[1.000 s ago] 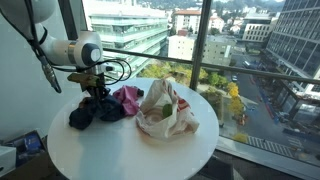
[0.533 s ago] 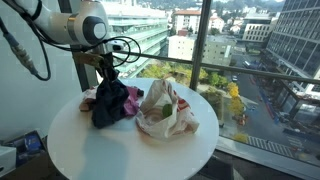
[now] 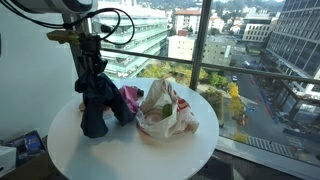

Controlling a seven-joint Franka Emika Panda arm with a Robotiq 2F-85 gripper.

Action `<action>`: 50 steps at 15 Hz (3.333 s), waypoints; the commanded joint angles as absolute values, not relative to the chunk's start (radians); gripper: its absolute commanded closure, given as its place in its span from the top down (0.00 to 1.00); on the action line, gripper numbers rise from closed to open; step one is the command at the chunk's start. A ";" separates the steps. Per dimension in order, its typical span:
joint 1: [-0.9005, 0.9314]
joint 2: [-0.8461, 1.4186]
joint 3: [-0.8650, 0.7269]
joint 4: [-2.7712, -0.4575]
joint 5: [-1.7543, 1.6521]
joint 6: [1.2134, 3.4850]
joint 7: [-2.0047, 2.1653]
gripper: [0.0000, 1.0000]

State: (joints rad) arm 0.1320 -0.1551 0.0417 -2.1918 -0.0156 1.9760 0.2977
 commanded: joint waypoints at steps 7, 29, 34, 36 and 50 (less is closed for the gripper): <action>0.121 -0.095 0.097 -2.304 -0.024 1.986 0.198 0.04; 0.145 0.141 0.105 -2.516 -0.078 2.688 0.225 1.00; 0.164 0.250 0.089 -2.459 -0.135 2.678 0.247 1.00; 0.165 0.284 0.092 -2.439 -0.124 2.665 0.220 1.00; 0.167 0.370 0.078 -2.441 -0.087 2.710 0.198 1.00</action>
State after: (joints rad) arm 0.1579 0.3340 0.0837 -2.4416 -0.0958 2.6748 0.2129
